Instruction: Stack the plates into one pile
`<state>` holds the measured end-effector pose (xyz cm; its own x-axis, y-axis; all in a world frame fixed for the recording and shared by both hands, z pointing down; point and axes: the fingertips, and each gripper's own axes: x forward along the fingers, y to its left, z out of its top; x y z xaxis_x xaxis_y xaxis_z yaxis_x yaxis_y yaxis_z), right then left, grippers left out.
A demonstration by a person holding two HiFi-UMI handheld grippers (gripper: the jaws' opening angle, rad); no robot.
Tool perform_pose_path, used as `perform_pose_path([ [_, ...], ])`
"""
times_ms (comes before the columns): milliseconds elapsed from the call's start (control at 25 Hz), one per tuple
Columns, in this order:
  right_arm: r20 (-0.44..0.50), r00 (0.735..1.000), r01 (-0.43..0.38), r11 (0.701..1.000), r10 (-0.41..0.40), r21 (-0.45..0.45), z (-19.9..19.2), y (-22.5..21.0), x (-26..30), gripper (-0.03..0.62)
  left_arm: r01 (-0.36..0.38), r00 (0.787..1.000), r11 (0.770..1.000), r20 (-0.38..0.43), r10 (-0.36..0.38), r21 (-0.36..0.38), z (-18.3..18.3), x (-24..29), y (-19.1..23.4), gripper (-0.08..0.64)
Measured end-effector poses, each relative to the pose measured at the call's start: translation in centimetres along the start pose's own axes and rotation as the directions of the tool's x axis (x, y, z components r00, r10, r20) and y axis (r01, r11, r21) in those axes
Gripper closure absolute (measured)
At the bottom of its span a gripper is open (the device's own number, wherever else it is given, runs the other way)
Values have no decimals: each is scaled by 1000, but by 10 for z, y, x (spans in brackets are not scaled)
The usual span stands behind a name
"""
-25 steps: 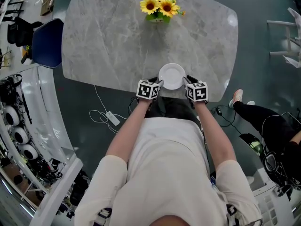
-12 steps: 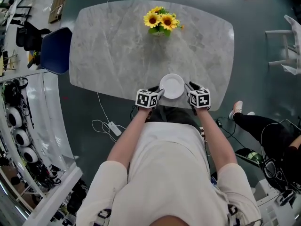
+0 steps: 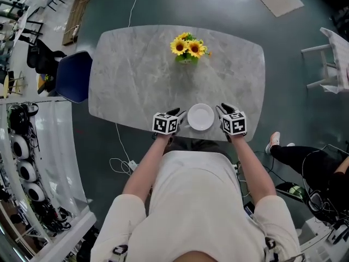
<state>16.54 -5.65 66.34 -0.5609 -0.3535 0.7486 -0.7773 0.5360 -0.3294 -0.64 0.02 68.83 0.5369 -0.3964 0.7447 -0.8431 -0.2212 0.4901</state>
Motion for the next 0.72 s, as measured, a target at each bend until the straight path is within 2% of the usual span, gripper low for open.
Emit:
perform_pose_path([
  [280,180,983,42,998,-33,-47,70,10,-44,482,-28,994,991,106,14,131,67,-42,1,401],
  [520,289,956,69,995,-47,-67,109,27,-87,506,-12,976,973,212,-39,232,111,-86,-23,437],
  [720,371,927,90,993,-54,-80,134,44,-123,520,-2,952,958,294,-86,287,138,-127,-42,468],
])
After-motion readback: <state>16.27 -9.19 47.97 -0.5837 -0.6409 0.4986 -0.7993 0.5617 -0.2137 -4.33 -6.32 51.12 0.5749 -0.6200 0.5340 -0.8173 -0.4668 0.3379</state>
